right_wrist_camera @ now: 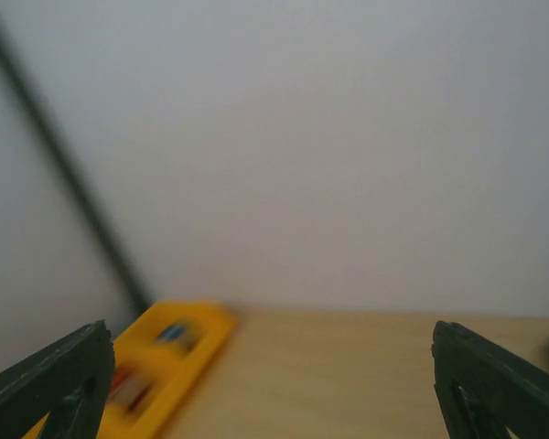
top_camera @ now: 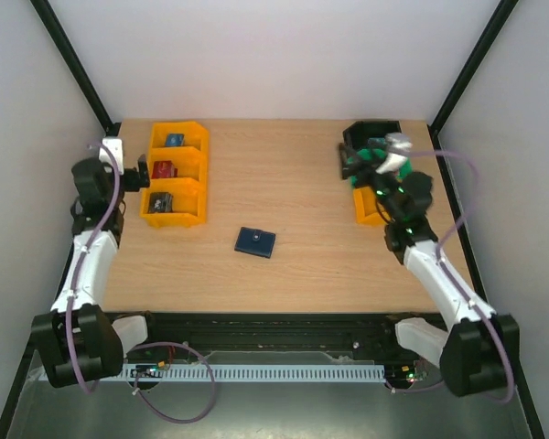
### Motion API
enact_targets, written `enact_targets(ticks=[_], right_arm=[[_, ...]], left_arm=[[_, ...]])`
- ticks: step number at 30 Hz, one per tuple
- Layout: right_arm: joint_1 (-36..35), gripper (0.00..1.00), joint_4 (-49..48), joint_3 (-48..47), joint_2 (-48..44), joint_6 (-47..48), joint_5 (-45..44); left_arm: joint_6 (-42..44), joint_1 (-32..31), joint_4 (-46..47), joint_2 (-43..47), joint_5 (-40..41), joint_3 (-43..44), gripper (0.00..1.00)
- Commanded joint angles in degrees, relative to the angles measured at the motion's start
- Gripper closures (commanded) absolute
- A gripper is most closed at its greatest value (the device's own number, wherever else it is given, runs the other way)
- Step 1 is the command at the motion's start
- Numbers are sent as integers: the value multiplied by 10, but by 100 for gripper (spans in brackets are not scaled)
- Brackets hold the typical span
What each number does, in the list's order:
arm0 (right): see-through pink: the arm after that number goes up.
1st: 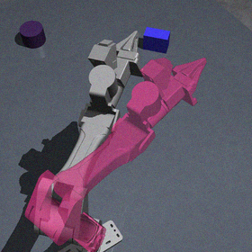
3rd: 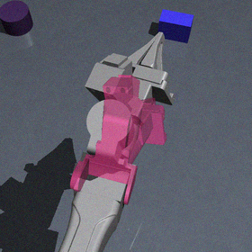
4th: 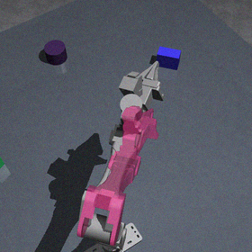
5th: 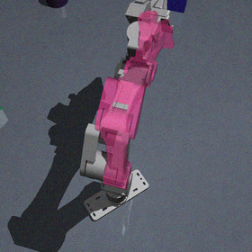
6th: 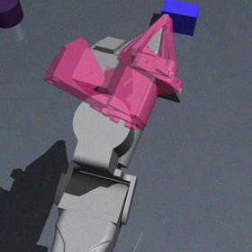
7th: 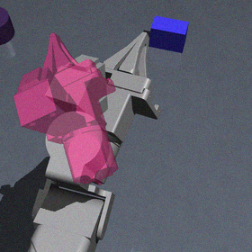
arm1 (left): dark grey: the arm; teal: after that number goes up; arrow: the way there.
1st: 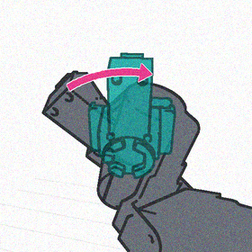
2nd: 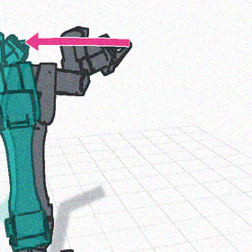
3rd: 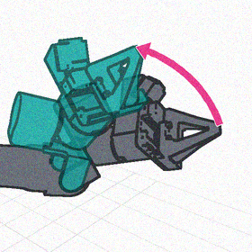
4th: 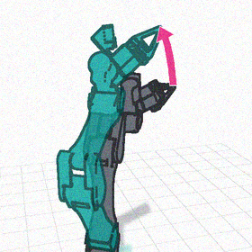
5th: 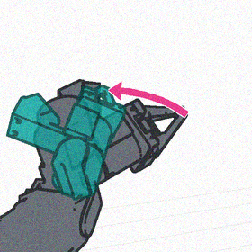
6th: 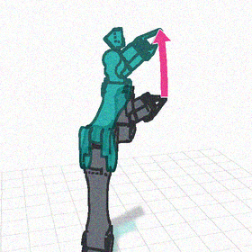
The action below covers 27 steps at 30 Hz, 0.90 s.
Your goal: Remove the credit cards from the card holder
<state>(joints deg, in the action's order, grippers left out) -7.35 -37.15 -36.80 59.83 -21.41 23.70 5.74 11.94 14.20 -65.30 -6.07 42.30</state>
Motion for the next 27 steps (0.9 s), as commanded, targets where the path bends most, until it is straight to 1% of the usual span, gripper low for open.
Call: enact_targets(ticks=[1, 3, 5, 7, 10, 14, 19, 21, 27], right_arm=[[-149, 8, 296, -124, 81, 115, 105], [-217, 12, 397, -177, 149, 168, 74], [-271, 16, 475, -221, 208, 207, 32], [-316, 18, 532, -259, 264, 228, -17], [-353, 18, 599, -326, 353, 241, -64], [-363, 20, 666, -425, 460, 242, -79], [-366, 21, 713, -515, 554, 255, -59], [-367, 23, 732, -534, 582, 263, -45], [-370, 28, 760, -536, 633, 281, 2]], left_arm=[[115, 6, -303, 24, -120, 121, 1], [137, 7, -371, 33, -151, 161, 1], [149, 7, -430, 42, -183, 186, 1], [152, 7, -469, 52, -213, 199, 1], [143, 7, -499, 61, -249, 200, 1], [133, 7, -507, 69, -300, 184, 1], [124, 7, -498, 79, -316, 157, 1], [123, 7, -499, 79, -320, 152, 1], [121, 8, -495, 80, -333, 142, 1]])
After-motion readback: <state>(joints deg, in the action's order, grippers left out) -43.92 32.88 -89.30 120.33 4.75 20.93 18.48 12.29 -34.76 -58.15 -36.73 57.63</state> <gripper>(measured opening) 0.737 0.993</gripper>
